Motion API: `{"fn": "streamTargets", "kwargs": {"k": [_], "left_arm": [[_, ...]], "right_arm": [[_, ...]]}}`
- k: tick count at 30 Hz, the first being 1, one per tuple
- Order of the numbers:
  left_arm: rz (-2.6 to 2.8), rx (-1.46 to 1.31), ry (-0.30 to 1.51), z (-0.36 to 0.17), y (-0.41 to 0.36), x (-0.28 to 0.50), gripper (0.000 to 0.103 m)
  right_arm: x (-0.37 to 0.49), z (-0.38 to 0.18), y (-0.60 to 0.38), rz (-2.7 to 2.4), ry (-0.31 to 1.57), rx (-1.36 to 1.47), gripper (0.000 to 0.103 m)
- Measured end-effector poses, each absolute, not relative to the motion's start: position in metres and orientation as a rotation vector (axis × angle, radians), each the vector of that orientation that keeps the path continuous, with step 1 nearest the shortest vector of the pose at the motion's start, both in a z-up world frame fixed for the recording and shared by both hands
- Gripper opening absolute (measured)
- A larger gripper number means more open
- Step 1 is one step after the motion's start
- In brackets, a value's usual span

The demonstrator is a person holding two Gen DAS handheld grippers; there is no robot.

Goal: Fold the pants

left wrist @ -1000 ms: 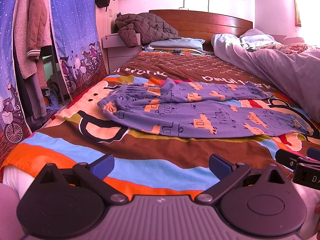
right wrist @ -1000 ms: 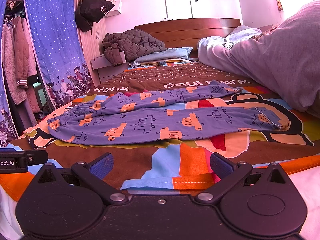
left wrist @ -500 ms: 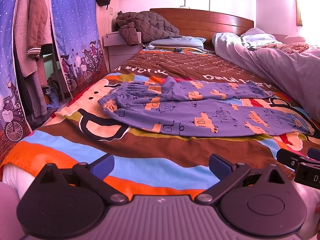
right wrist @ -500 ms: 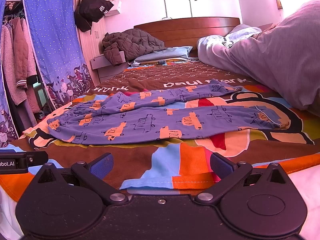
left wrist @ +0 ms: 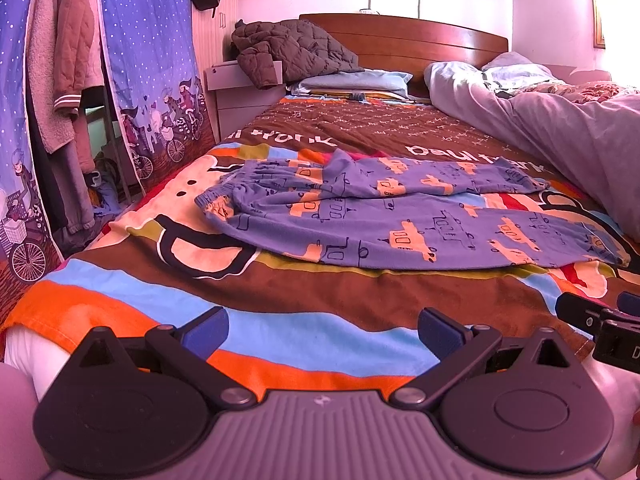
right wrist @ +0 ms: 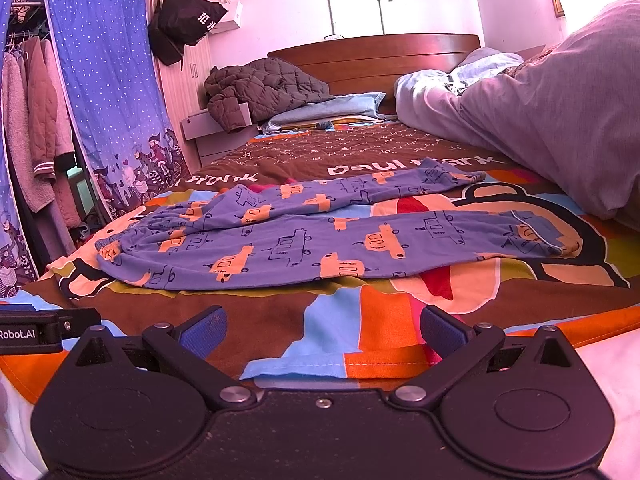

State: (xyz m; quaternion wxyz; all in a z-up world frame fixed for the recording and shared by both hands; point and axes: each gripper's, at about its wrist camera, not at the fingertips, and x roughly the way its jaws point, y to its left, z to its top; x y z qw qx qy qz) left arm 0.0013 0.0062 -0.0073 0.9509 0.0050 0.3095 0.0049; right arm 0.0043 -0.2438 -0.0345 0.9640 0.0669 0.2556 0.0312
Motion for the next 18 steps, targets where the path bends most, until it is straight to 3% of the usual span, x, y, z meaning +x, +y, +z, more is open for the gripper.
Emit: {"fn": "streamTargets", "kwargs": {"k": [18], "left_arm": [[0.011,0.008,0.631,-0.0067,0.0071,0.0011,0.103]], "right_arm": [[0.0047,-0.0353,-0.2430,0.064,0.518,0.137,0.102]]}}
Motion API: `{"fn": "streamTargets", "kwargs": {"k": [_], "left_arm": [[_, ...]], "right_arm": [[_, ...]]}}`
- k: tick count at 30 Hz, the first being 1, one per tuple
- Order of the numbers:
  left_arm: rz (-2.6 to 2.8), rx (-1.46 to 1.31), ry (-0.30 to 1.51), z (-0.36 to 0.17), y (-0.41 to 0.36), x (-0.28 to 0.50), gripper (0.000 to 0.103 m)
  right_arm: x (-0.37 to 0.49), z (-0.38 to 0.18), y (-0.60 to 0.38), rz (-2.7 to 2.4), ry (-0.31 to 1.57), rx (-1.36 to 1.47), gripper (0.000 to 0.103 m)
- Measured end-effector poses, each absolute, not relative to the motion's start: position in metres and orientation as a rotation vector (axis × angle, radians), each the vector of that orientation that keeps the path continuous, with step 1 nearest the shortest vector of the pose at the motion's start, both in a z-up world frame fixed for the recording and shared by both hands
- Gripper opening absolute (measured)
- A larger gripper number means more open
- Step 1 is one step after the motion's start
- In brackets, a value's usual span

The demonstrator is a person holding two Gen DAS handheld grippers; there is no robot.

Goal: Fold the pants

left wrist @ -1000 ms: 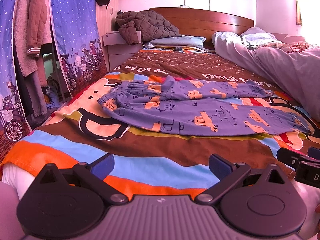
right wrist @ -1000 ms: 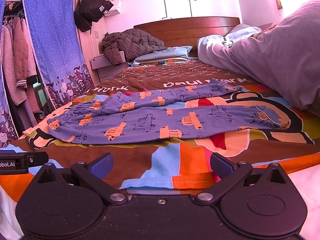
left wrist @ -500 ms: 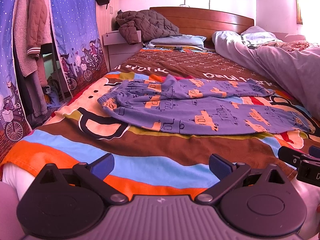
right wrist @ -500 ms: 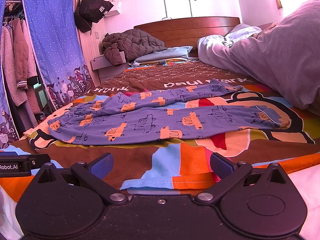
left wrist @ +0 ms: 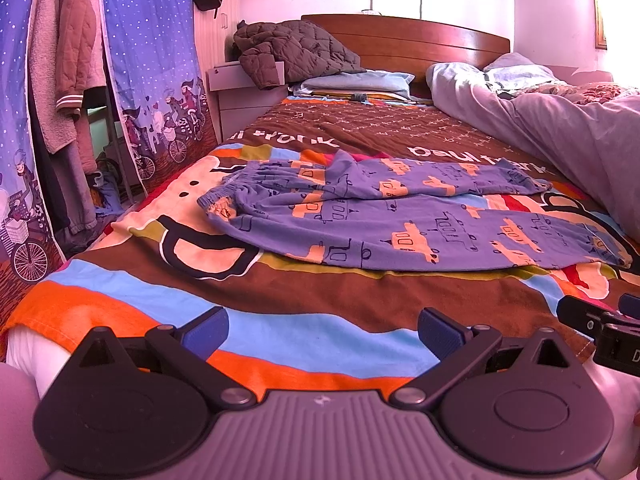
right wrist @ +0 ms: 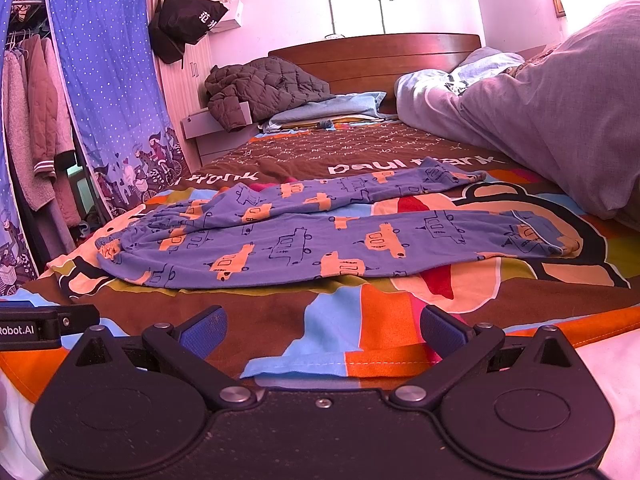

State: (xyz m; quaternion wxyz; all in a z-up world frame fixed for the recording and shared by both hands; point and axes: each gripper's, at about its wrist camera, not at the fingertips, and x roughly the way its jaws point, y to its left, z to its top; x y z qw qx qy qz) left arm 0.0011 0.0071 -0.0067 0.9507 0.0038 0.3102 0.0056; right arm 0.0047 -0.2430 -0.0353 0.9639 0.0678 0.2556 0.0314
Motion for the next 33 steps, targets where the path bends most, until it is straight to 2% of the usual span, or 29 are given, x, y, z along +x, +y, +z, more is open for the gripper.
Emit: {"fn": "streamTargets", "kwargs": {"k": [22,27,33], "left_arm": [[0.122,0.008,0.623,-0.002,0.029,0.016,0.103],[0.171,0.003,0.635,0.012,0.056,0.041,0.103],[0.170,0.141,0.699,0.046,0.103,0.108,0.103]], "right_arm": [[-0.004,-0.042,-0.265,0.159,0.525,0.248,0.102],[-0.004,-0.039,-0.270,0.211,0.523,0.287,0.102],[0.012,-0.015,-0.277,0.336,0.473,0.255,0.103]]}}
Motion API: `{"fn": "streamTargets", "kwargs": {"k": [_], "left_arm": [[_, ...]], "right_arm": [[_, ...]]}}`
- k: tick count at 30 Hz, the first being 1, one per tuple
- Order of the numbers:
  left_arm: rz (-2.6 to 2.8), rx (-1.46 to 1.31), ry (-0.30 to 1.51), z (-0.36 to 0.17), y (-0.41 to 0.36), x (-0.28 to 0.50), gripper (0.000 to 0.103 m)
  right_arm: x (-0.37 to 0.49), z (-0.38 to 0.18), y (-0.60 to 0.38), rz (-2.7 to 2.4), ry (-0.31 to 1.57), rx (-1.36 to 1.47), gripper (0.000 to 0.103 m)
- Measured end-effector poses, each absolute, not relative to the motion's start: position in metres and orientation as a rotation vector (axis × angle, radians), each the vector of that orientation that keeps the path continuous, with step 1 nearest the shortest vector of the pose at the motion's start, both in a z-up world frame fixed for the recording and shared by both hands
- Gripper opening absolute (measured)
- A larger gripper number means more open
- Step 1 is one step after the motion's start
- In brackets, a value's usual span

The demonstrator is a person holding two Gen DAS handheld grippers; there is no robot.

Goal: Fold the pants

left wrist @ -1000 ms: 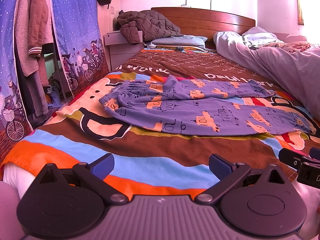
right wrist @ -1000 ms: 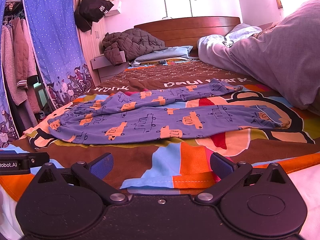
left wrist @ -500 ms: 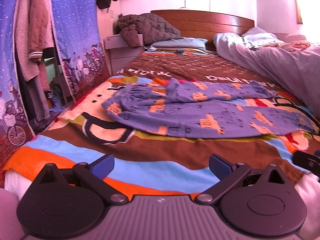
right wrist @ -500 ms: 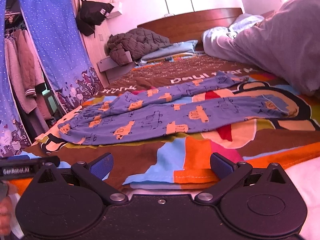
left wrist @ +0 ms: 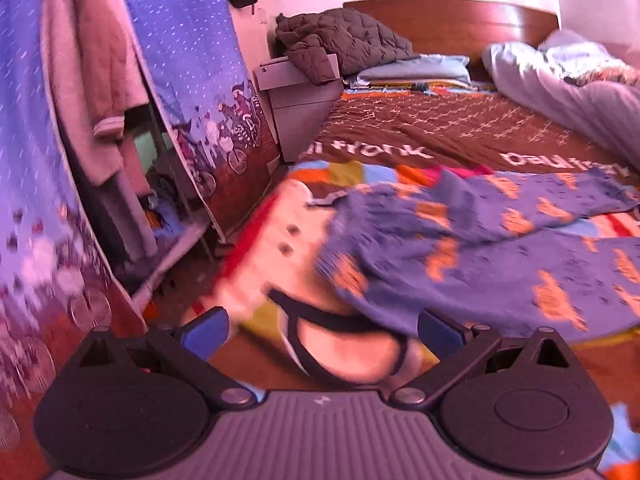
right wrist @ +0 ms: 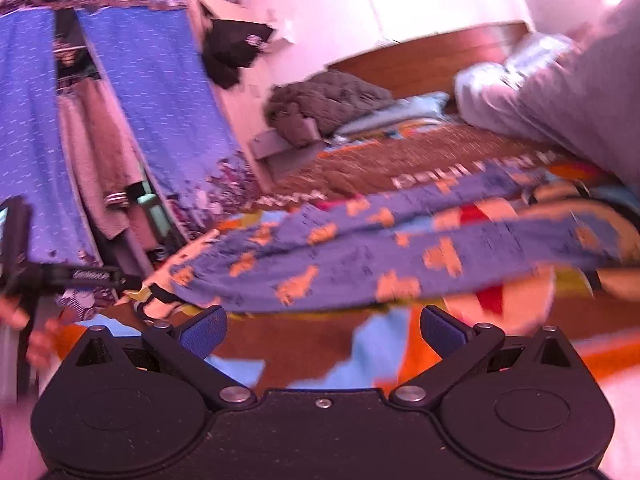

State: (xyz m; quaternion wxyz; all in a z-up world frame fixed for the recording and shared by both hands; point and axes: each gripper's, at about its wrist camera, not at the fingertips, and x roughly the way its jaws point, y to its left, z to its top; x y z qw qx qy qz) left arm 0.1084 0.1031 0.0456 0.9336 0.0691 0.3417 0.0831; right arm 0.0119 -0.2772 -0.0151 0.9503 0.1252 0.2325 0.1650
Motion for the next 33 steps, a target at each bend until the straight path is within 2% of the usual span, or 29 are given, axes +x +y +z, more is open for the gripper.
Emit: {"fn": "streamTargets", "kwargs": {"k": [5,12,14,20,21,23,24,25,26,28,30,32,33], "left_arm": [[0.146,0.214,0.770,0.055,0.132,0.192,0.103],[0.075,0.261,0.829,0.032,0.148,0.323,0.103],[0.029,0.253,0.819,0.026,0.147,0.356,0.103],[-0.123,0.298,0.866,-0.002,0.133,0.425,0.101],[-0.158,0.292,0.874,-0.005,0.133,0.429,0.100],[-0.238,0.277,0.887,-0.012,0.130,0.439,0.097],[-0.264,0.276,0.889,-0.016,0.128,0.443,0.094],[-0.280,0.280,0.899,-0.020,0.127,0.447,0.092],[-0.293,0.298,0.917,-0.026,0.124,0.452,0.089],[-0.280,0.370,0.985,-0.039,0.117,0.461,0.075],[-0.256,0.430,1.064,-0.056,0.111,0.469,0.074],[-0.246,0.383,1.071,-0.058,0.112,0.471,0.067],[-0.260,0.354,1.083,-0.057,0.114,0.471,0.054]], "right_arm": [[0.068,0.016,-0.280,0.420,0.462,0.067,0.102],[0.221,0.028,-0.249,0.517,0.621,-0.231,0.102],[0.268,0.029,-0.230,0.505,0.632,-0.340,0.097],[0.406,0.020,-0.193,0.581,0.734,-0.388,0.084],[0.424,0.015,-0.185,0.594,0.749,-0.426,0.078],[0.452,0.002,-0.174,0.587,0.774,-0.469,0.064],[0.465,-0.005,-0.169,0.570,0.797,-0.472,0.050],[0.474,-0.012,-0.163,0.564,0.810,-0.475,0.043],[0.478,-0.018,-0.159,0.567,0.802,-0.479,0.043],[0.481,-0.030,-0.151,0.612,0.791,-0.490,0.043],[0.485,-0.040,-0.145,0.650,0.793,-0.484,0.043],[0.490,-0.047,-0.140,0.668,0.811,-0.476,0.046],[0.494,-0.050,-0.139,0.671,0.820,-0.476,0.051]]}}
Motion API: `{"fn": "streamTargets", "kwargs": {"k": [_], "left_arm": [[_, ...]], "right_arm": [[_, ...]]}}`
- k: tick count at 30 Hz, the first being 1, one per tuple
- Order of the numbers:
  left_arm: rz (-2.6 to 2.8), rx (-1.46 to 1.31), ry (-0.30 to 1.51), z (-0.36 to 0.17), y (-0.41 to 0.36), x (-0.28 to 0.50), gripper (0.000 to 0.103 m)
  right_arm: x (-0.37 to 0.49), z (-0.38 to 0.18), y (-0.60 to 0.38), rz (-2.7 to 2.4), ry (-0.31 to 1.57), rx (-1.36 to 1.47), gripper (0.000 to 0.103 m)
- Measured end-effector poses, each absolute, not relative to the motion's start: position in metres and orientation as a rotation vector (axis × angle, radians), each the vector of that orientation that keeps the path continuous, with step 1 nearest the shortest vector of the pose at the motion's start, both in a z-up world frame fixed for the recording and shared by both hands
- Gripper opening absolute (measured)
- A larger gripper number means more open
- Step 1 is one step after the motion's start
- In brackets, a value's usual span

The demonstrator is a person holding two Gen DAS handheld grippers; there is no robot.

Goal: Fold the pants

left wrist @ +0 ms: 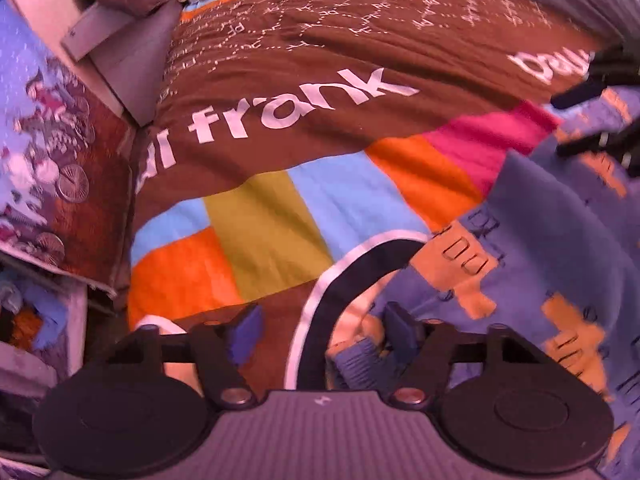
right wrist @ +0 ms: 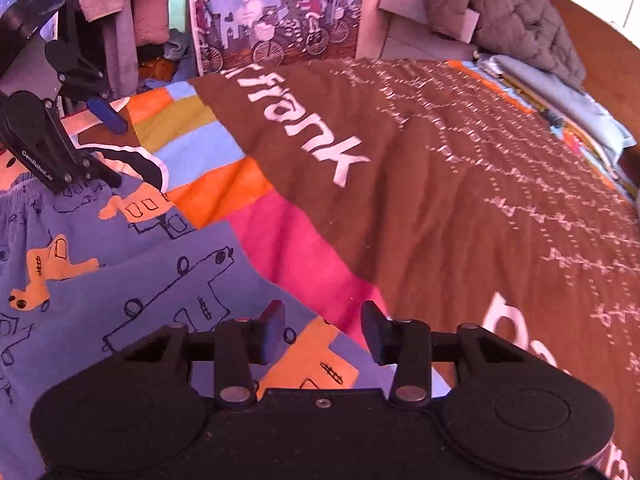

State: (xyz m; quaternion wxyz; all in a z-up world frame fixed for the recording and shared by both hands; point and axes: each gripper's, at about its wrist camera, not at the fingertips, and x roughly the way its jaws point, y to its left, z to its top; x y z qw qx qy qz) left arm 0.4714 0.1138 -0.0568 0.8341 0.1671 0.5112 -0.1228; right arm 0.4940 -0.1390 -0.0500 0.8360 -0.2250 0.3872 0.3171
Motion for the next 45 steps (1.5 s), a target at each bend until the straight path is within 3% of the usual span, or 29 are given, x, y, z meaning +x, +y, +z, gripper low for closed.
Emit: {"fn": "streamTargets", "kwargs": {"k": [1,4,6,7,8,11,12,13,20,25,31,39,45], "left_arm": [[-0.275,0.326,1.093,-0.056,0.115,0.472,0.039],[-0.285,0.307,1.108,-0.054,0.110,0.470,0.008],[-0.260,0.336,1.098,-0.054,0.101,0.464,0.002],[-0.248,0.360,1.090,-0.054,0.095,0.461,0.001],[-0.231,0.377,1.083,-0.051,0.091,0.459,0.000],[-0.166,0.373,1.057,-0.034,0.092,0.455,0.000],[-0.143,0.368,1.051,-0.029,0.095,0.455,0.000],[-0.118,0.364,1.033,-0.021,0.098,0.453,0.000],[-0.025,0.304,0.972,-0.018,0.124,0.462,0.000],[0.013,0.280,0.996,-0.040,0.125,0.468,0.000],[0.017,0.257,0.799,-0.008,0.120,0.423,0.000],[-0.048,0.347,0.636,0.043,0.105,0.334,0.000],[-0.064,0.277,0.633,0.045,0.110,0.267,0.000]], "right_arm": [[0.498,-0.053,-0.139,0.675,0.837,-0.468,0.057],[0.508,-0.064,-0.138,0.690,0.932,-0.423,0.058],[0.508,-0.067,-0.141,0.701,0.950,-0.396,0.057],[0.507,-0.068,-0.143,0.694,0.953,-0.381,0.049],[0.507,-0.068,-0.144,0.679,0.956,-0.362,0.044],[0.499,-0.065,-0.140,0.588,0.929,-0.376,0.011],[0.495,-0.064,-0.137,0.560,0.916,-0.404,0.003],[0.488,-0.060,-0.132,0.543,0.895,-0.446,0.001],[0.487,-0.039,-0.123,0.445,0.688,-0.460,0.001],[0.501,-0.074,-0.109,0.397,0.751,-0.481,0.001],[0.479,-0.043,-0.115,0.357,0.646,-0.440,0.001],[0.375,0.032,-0.145,0.341,0.467,-0.397,0.001],[0.274,0.047,-0.183,0.324,0.442,-0.190,0.000]]}}
